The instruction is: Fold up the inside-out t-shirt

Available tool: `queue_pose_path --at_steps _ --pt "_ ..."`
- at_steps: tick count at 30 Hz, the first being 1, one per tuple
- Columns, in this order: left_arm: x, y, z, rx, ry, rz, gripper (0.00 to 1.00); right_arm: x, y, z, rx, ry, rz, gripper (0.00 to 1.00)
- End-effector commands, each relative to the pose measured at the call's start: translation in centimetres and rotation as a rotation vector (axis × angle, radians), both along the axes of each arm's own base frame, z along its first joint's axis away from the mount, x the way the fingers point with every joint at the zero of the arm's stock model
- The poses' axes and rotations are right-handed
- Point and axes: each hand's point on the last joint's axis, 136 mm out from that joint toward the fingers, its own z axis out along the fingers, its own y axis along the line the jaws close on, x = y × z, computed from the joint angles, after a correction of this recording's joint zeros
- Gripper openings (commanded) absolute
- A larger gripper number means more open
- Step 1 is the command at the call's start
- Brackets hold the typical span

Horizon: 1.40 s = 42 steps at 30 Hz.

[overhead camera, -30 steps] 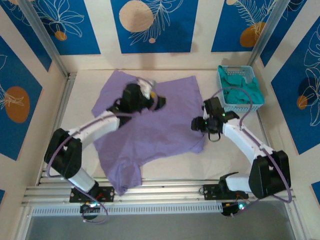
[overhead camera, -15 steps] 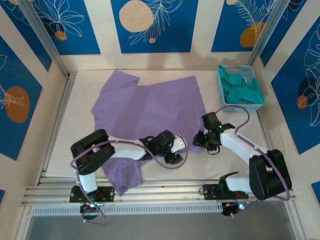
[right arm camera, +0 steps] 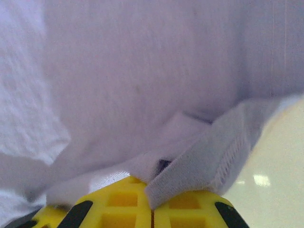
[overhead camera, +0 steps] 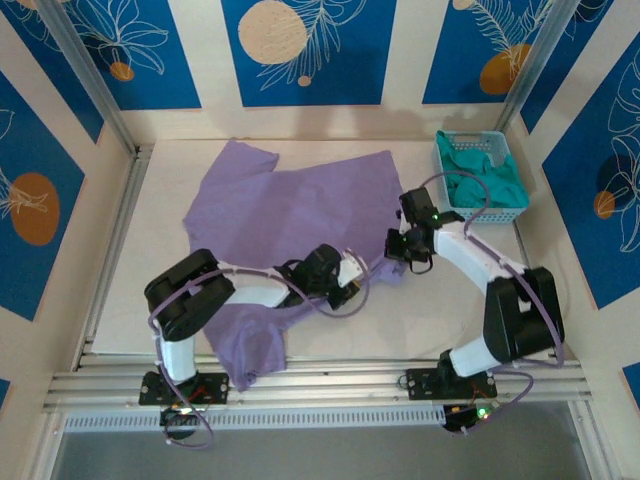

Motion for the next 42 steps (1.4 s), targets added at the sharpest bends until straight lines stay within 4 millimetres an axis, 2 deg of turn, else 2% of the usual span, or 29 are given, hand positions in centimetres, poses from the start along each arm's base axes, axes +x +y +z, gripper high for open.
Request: queue_pose_path --at_steps 1,4,6,8,11,16,19,22,25,33,37,42 --pt "-1.0 0.6 0.8 -0.102 0.185 -0.014 0.0 4.1 -1.8 -0.5 -0.059 -0.019 0.016 0.13" --pt "0.7 0.9 1.1 -0.16 0.254 0.047 0.0 6.3 -2.5 -1.3 -0.133 0.008 0.02 0.19" --pt "1.5 1.1 1.2 -0.175 0.283 0.074 0.0 6.3 -2.6 -0.9 -0.179 -0.001 0.033 0.27" --pt "1.8 1.4 1.2 -0.181 0.304 0.09 0.0 5.3 -2.4 -0.2 -0.196 -0.019 0.045 0.35" --pt "2.0 1.6 0.9 -0.184 0.325 0.099 0.0 2.7 -1.8 0.3 -0.196 -0.029 0.054 0.45" --pt "2.0 1.5 0.5 -0.194 0.354 0.101 0.0 -2.4 0.8 -0.1 -0.189 -0.026 0.094 0.55" --pt "2.0 1.3 0.7 -0.213 0.366 0.1 0.0 -4.5 1.7 -1.1 -0.216 -0.013 0.1 0.56" --pt "2.1 1.4 0.9 -0.226 0.373 0.104 0.0 -5.3 2.4 -2.6 -0.206 0.012 0.086 0.56" --pt "2.1 1.4 0.9 -0.232 0.384 0.104 0.0 -4.7 2.5 -3.4 -0.244 0.015 0.074 0.55" --pt "2.0 1.5 0.9 -0.235 0.385 0.104 0.0 -3.2 1.9 -4.1 -0.323 -0.004 0.055 0.41" --pt "1.9 1.6 0.6 -0.233 0.392 0.105 0.0 -2.8 0.9 -3.5 -0.364 -0.012 0.033 0.39" --pt "1.9 1.7 0.5 -0.229 0.392 0.105 0.0 -2.0 0.1 -2.3 -0.337 -0.04 0.003 0.39"
